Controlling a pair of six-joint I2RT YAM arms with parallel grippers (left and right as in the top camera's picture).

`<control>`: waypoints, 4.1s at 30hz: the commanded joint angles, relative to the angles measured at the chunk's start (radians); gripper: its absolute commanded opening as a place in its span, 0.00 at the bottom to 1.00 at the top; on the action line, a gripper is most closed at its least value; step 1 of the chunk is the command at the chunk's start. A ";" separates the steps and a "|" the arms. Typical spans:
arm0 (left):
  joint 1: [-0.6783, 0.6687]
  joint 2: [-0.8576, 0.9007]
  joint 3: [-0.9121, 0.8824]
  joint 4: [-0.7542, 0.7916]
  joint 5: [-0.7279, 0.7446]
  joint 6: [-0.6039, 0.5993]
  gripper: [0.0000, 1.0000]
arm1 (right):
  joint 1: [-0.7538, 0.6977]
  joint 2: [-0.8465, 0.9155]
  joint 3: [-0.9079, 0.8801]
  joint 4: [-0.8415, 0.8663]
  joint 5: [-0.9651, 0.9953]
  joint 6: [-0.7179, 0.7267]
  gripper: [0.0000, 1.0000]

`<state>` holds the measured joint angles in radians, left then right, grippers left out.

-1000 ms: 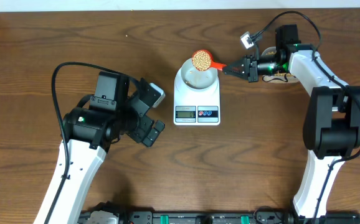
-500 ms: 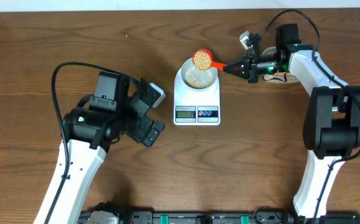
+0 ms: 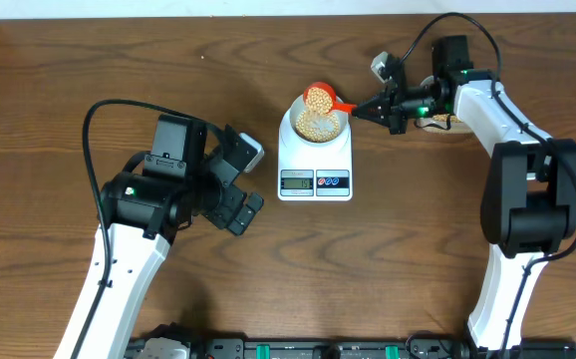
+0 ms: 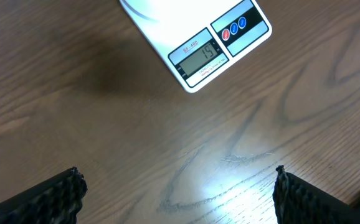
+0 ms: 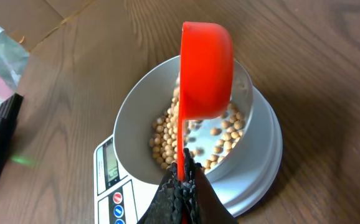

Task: Scoop item into bowl and weigh 50g on scale
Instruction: 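Tilt the scoop with the right gripper to pour soybeans into the bowl, then hold the scoop over the bowl and shake out remaining soybeans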

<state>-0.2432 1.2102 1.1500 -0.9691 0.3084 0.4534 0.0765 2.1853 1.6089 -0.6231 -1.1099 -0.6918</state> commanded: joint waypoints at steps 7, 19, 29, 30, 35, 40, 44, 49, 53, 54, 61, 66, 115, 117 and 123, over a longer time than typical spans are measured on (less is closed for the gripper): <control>0.000 0.005 0.002 -0.003 -0.004 0.017 0.98 | 0.004 -0.060 0.001 -0.010 -0.010 -0.031 0.01; 0.000 0.005 0.002 -0.003 -0.004 0.017 0.98 | 0.024 -0.138 0.001 -0.100 0.129 -0.094 0.01; 0.000 0.005 0.002 -0.002 -0.004 0.017 0.98 | 0.050 -0.140 0.001 -0.134 0.203 -0.110 0.01; 0.000 0.005 0.002 -0.002 -0.004 0.017 0.98 | 0.050 -0.140 0.001 -0.136 0.203 -0.110 0.01; 0.000 0.005 0.002 -0.002 -0.004 0.017 0.98 | 0.050 -0.161 0.001 -0.152 0.225 -0.110 0.01; 0.000 0.005 0.002 -0.002 -0.004 0.017 0.98 | 0.050 -0.185 0.001 -0.163 0.244 -0.111 0.01; 0.000 0.005 0.002 -0.002 -0.004 0.017 0.98 | 0.052 -0.188 0.001 -0.180 0.245 -0.111 0.01; 0.000 0.005 0.002 -0.002 -0.004 0.017 0.98 | 0.067 -0.189 0.001 -0.198 0.248 -0.128 0.01; 0.000 0.005 0.002 -0.002 -0.004 0.017 0.98 | 0.087 -0.190 0.001 -0.201 0.283 -0.129 0.01; 0.000 0.005 0.002 -0.002 -0.004 0.017 0.98 | 0.093 -0.190 0.001 -0.202 0.294 -0.129 0.01; 0.000 0.005 0.002 -0.002 -0.004 0.017 0.98 | 0.109 -0.190 0.001 -0.207 0.349 -0.128 0.01; 0.000 0.005 0.002 -0.003 -0.004 0.017 0.98 | 0.109 -0.192 0.001 -0.207 0.356 -0.128 0.01; 0.000 0.005 0.002 -0.002 -0.004 0.017 0.98 | 0.132 -0.251 0.001 -0.236 0.385 -0.014 0.01; 0.000 0.005 0.002 -0.002 -0.004 0.017 0.98 | 0.132 -0.251 0.001 -0.242 0.385 -0.011 0.01; 0.000 0.005 0.002 -0.002 -0.004 0.017 0.98 | 0.133 -0.251 0.001 -0.246 0.386 0.056 0.01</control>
<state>-0.2432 1.2102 1.1500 -0.9691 0.3084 0.4534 0.2035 1.9549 1.6089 -0.8669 -0.7021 -0.6888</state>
